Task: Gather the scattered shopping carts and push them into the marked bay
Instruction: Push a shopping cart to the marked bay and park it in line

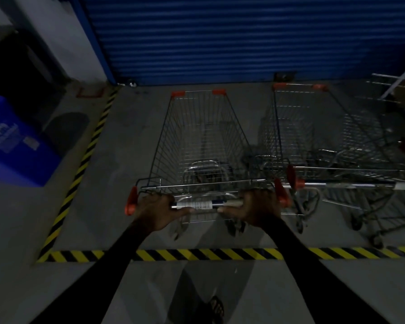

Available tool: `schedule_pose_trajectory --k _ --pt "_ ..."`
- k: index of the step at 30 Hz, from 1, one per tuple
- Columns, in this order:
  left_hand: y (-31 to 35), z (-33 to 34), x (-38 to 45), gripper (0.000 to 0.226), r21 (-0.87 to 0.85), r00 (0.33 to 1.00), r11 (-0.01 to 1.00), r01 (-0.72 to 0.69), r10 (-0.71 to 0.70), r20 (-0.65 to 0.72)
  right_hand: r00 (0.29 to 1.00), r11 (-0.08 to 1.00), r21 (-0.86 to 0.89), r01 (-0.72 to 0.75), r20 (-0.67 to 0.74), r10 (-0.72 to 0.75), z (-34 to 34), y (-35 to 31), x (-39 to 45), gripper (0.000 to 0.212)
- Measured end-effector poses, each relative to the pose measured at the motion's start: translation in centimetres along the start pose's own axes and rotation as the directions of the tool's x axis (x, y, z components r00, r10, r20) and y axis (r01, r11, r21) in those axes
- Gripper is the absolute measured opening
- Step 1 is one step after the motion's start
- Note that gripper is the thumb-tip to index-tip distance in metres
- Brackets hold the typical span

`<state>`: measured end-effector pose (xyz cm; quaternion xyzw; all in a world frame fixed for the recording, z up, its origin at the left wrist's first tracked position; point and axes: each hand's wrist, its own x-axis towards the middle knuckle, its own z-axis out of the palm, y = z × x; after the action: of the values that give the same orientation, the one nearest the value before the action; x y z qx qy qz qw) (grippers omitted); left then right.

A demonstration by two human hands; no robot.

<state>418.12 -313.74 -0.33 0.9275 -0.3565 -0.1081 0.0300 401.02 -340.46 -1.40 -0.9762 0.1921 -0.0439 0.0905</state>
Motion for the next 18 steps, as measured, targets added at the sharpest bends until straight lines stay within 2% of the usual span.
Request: schedule_pose_trajectory --k 2,5,8,12,14,18 --pt "0.0 0.6 -0.3 0.093 -0.058 0.997 0.998 0.007 -0.011 -0.072 0.998 0.999 0.011 0.04 -0.051 -0.039 -0.1 0.0 -0.3 0.085" --pt "0.5 1.8 -1.2 0.072 -0.151 0.982 0.987 -0.053 0.024 -0.187 0.989 0.997 0.029 0.074 -0.134 -0.069 0.0 -0.1 -1.9 0.066" --pt "1.6 2.3 -2.1 0.057 -0.299 0.972 0.947 -0.115 0.045 -0.231 0.985 0.997 0.07 0.014 -0.173 -0.002 0.4 0.0 -4.0 0.053" --pt "3.5 1.3 -3.0 0.044 -0.455 0.944 0.862 -0.221 0.071 -0.323 0.939 0.983 0.176 -0.053 -0.325 0.109 -0.1 -1.0 -6.8 0.048" --pt "4.5 0.6 -3.4 0.043 -0.469 0.927 0.839 -0.277 0.103 -0.362 0.915 0.975 0.197 -0.101 -0.368 0.169 -0.5 -1.7 -8.1 0.042" --pt "6.2 -0.4 -4.2 0.037 -0.41 0.879 0.815 -0.409 0.231 -0.418 0.887 0.929 0.259 -0.263 -0.313 0.338 -0.5 -2.3 -10.4 0.036"
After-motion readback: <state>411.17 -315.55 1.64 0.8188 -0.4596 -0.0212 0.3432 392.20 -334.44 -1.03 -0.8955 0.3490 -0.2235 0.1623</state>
